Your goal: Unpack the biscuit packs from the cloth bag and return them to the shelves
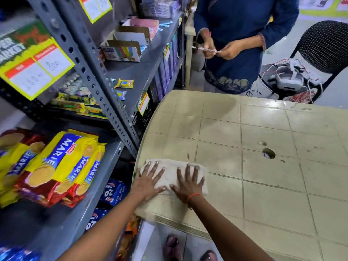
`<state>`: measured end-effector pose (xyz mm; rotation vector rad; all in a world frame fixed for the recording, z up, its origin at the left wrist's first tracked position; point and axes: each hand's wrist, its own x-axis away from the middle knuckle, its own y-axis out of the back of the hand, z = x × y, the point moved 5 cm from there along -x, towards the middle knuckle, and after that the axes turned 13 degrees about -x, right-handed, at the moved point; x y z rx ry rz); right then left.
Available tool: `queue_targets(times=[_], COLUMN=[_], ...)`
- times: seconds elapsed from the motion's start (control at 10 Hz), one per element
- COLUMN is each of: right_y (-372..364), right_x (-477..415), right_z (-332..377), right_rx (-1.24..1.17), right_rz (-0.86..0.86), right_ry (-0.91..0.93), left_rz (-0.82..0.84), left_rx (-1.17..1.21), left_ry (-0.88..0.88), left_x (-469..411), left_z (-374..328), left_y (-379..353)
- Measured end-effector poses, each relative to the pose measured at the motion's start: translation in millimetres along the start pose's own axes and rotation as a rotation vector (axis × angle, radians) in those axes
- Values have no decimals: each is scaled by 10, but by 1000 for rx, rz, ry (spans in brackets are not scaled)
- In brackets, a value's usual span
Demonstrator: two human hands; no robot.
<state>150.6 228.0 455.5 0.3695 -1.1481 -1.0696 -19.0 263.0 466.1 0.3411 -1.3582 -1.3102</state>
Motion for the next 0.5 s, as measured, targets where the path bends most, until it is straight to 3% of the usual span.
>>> queue_targets(times=[0.3, 0.5], right_y=[226, 1071], right_x=[25, 225], right_z=[158, 404], right_rx=[105, 19], right_rz=[157, 209], right_ry=[-77, -46], left_rz=[221, 192], left_rx=[-9, 39], left_ry=[-10, -52], left_x=[82, 49], left_z=[47, -81], left_y=[332, 1250])
